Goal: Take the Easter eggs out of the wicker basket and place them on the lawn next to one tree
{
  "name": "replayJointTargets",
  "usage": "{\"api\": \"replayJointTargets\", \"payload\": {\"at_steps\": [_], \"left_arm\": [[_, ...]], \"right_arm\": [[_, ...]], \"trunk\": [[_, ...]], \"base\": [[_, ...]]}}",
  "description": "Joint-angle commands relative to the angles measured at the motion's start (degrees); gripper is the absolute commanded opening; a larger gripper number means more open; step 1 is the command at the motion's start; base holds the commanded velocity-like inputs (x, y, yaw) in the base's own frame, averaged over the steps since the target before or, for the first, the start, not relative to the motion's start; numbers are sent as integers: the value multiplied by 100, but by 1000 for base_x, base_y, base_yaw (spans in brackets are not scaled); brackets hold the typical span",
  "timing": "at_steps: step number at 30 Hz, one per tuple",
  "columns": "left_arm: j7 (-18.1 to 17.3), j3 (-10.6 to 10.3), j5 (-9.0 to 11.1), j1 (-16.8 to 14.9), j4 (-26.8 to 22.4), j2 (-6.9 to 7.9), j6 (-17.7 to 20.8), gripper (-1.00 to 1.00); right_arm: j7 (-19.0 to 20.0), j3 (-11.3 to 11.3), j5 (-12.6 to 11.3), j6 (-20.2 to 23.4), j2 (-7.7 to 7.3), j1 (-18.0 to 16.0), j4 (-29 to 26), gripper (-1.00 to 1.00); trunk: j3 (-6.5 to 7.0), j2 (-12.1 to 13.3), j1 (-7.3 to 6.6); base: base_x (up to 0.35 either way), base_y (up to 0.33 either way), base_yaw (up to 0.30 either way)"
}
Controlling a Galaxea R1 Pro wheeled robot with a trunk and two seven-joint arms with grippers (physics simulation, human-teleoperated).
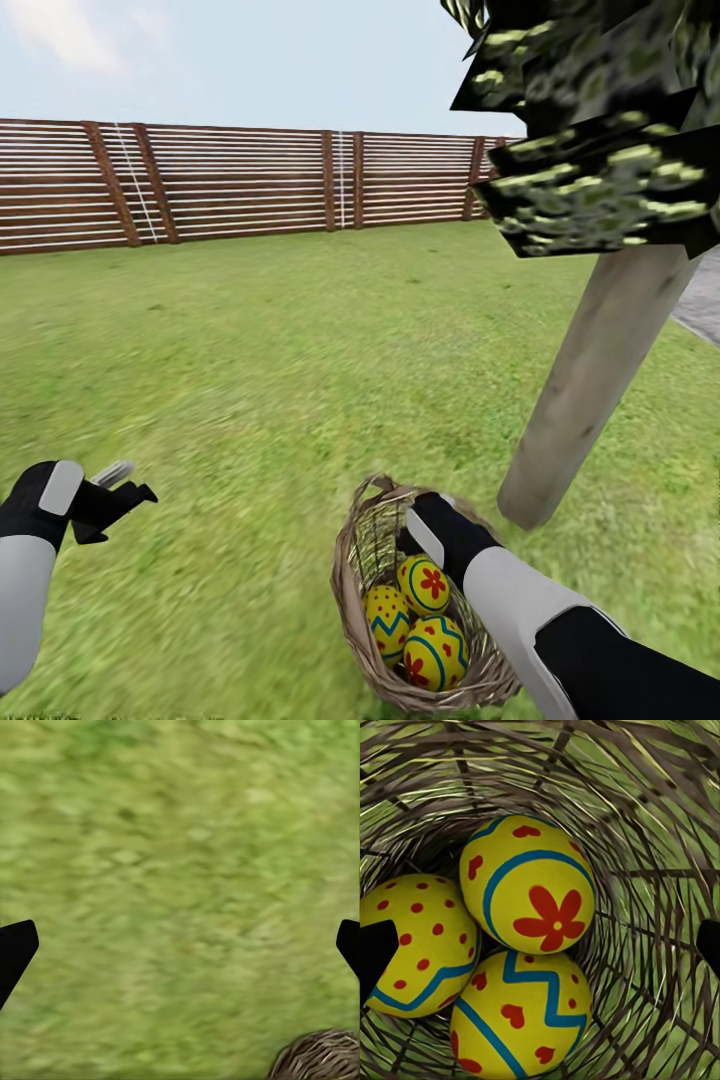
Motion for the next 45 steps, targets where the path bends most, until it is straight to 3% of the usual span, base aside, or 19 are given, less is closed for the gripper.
{"api": "replayJointTargets", "payload": {"at_steps": [1,24,28,35,45], "left_arm": [[56,12,60,-2,-4,-11,18,100],[57,20,58,-3,-1,-37,18,100],[60,21,58,-5,4,-37,18,100],[59,28,58,-3,125,-31,18,100],[52,30,57,-3,147,-22,18,100]], "right_arm": [[-48,34,-57,-7,0,-5,-3,100],[218,35,-51,-163,0,4,-23,100],[221,35,-44,-484,0,4,-51,100],[224,42,-39,-1254,0,4,-28,100],[224,34,-31,-1487,0,4,-6,100]], "trunk": [[-28,-4,1],[-538,-35,60],[-626,-40,71],[-626,-40,71],[-626,-40,71]], "base": [[0,0,0],[0,0,0],[0,0,0],[0,0,0],[0,0,0]]}}
